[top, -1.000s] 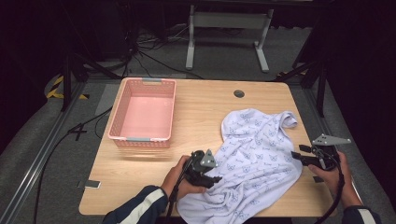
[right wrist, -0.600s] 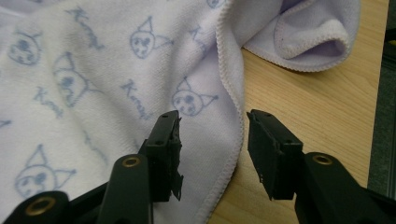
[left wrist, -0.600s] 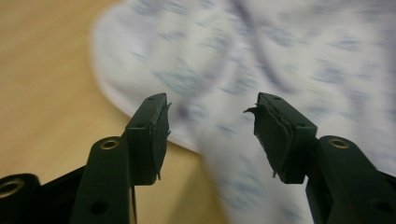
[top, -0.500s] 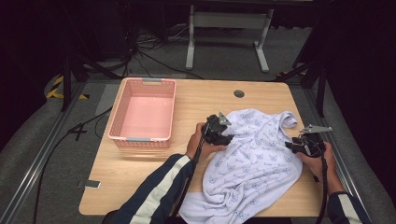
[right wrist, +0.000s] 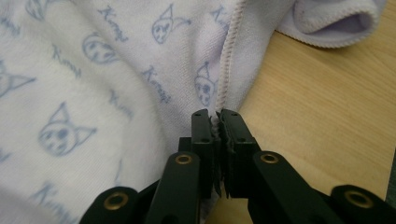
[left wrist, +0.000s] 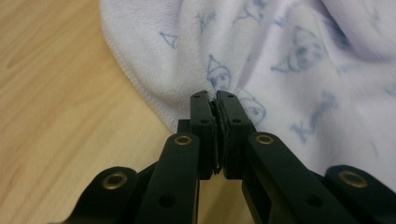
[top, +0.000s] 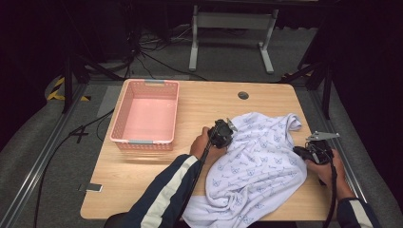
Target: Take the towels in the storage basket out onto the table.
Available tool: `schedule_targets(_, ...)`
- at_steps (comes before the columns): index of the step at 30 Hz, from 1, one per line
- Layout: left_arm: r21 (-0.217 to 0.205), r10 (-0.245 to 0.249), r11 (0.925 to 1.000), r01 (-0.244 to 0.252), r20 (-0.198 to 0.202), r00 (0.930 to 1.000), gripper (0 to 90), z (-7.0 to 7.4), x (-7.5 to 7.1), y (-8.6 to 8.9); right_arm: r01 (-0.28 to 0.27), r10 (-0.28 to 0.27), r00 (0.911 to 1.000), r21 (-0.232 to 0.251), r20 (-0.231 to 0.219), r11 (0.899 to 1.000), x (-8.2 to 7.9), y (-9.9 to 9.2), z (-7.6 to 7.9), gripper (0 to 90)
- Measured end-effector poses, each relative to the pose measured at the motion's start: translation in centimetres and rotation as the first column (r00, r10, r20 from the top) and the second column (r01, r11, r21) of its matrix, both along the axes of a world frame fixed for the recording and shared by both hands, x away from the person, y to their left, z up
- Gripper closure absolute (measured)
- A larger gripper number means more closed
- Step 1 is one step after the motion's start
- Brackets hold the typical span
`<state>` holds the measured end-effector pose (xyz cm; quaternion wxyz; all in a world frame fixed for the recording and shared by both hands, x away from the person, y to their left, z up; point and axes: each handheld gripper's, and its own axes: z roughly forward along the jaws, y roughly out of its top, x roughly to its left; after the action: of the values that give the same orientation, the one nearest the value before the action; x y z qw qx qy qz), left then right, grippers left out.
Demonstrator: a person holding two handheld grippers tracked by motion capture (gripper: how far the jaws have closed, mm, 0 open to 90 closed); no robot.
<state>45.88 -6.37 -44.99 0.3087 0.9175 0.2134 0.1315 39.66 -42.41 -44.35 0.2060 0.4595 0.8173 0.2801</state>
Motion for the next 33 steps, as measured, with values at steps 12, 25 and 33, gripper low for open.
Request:
schedule_targets(12, -0.026, -0.111, 0.9938, 0.108, -0.108, 0.9879, 84.1, -0.3, -8.7, 6.4, -0.227, 0.232, 0.9701, 0.068, -0.071, 0.971, -5.3, 2.7, 1.1, 81.0)
schedule_targets(25, -0.116, 0.037, 0.9925, -0.037, -0.007, 0.9993, 50.2, 1.5, -7.7, 6.8, -0.078, 0.062, 0.9893, 0.118, 0.132, 0.99, -2.8, 2.7, 4.2, 45.6)
schedule_targets(33, -0.18, 0.118, 0.9763, -0.121, -0.027, 0.9927, 45.7, 1.6, -1.9, 4.5, -0.07, 0.054, 0.9906, 0.132, 0.126, 0.989, 2.6, 5.2, 4.3, 38.9)
